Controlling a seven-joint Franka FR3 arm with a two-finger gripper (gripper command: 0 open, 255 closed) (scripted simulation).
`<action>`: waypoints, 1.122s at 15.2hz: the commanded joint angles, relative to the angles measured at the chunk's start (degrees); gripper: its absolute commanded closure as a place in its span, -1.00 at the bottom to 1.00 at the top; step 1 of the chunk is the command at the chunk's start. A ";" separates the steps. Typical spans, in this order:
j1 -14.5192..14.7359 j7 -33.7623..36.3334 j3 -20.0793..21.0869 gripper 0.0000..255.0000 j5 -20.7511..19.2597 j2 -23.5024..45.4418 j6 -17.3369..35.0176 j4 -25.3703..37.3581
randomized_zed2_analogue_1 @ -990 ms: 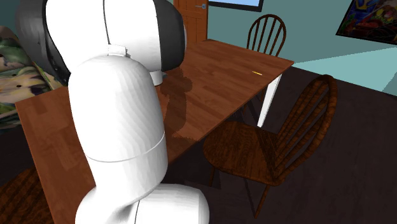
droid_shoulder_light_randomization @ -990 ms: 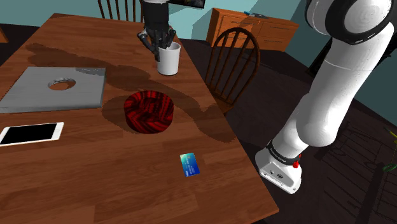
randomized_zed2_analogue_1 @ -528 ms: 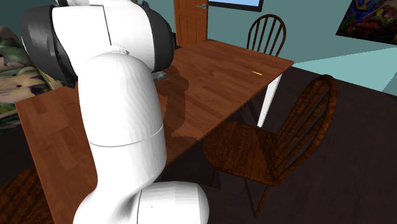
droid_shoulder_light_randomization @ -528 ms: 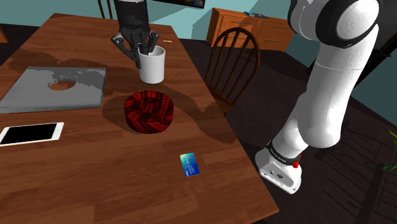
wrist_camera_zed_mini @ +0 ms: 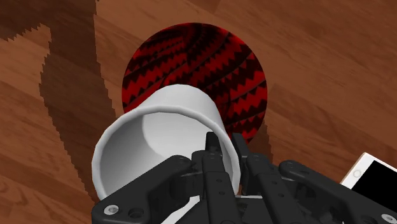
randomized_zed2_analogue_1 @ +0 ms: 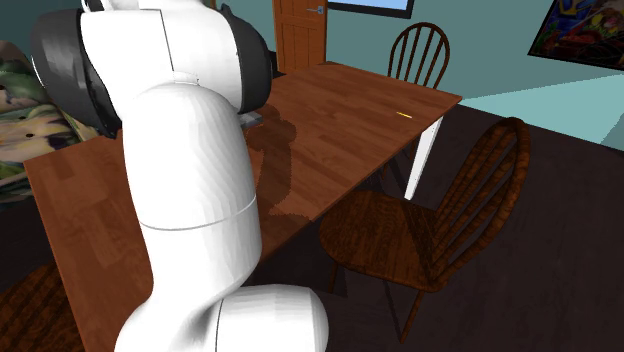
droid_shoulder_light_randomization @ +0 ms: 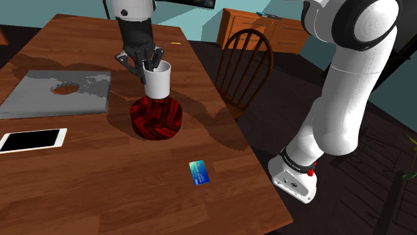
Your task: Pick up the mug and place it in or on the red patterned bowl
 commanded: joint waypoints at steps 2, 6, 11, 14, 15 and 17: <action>-0.14 0.05 -0.06 1.00 -0.04 0.03 2.38 -2.32; -0.29 0.13 -0.15 1.00 -0.13 0.17 5.40 -5.21; -0.37 0.24 -0.23 1.00 -0.28 0.47 7.96 -7.50; -0.37 0.25 -0.23 1.00 -0.28 0.48 7.95 -7.49; -0.37 0.25 -0.23 1.00 -0.28 0.48 7.95 -7.49; -0.37 0.25 -0.24 1.00 -0.28 0.48 7.95 -7.49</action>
